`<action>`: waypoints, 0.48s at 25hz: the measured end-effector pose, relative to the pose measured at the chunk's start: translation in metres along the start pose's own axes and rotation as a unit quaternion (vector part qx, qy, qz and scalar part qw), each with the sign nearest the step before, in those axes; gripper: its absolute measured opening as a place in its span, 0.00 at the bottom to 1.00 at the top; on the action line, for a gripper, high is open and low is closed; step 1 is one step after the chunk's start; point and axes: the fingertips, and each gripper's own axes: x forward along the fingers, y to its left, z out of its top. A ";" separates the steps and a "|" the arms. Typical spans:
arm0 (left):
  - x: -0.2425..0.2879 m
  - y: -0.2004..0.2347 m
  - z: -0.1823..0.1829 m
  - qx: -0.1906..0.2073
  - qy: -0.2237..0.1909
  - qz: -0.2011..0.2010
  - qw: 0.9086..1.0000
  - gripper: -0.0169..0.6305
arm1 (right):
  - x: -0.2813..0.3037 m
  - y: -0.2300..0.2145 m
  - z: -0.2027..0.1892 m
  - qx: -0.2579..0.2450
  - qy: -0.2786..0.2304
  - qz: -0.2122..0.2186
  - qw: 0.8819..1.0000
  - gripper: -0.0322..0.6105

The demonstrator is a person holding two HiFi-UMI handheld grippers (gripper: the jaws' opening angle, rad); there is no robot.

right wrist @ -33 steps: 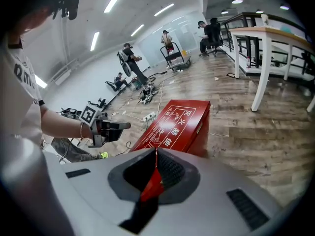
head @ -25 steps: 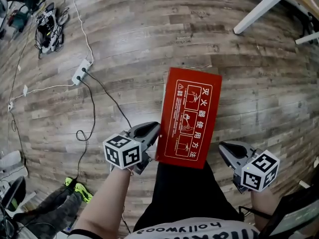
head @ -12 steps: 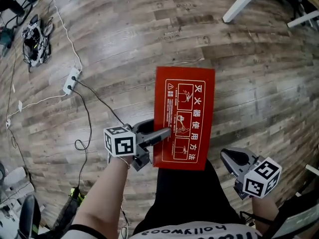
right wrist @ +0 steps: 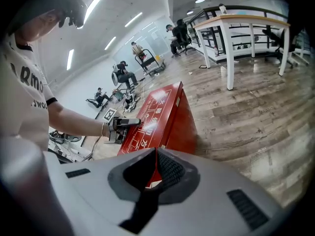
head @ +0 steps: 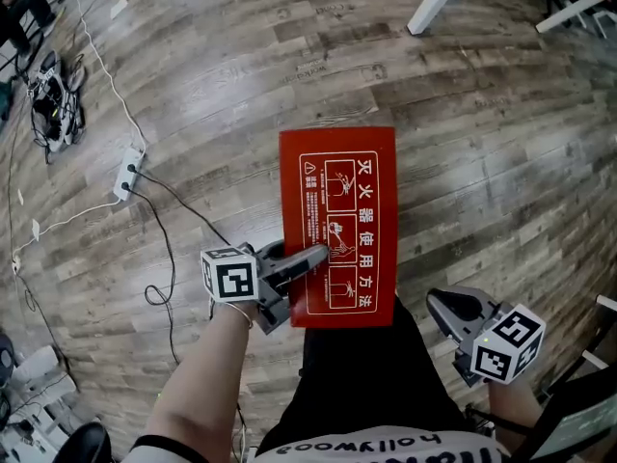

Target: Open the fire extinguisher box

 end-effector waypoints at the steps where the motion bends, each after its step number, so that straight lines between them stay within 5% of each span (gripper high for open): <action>1: -0.002 -0.002 0.001 -0.008 -0.005 -0.005 1.000 0.35 | 0.000 0.001 0.001 0.002 -0.003 -0.001 1.000 0.07; 6: -0.012 -0.020 0.007 -0.030 -0.008 -0.039 0.999 0.28 | 0.000 0.011 0.007 -0.001 -0.012 0.003 1.000 0.07; 12: -0.021 -0.072 0.012 -0.012 0.012 -0.099 0.995 0.17 | -0.007 0.029 0.026 -0.008 -0.030 0.000 1.000 0.07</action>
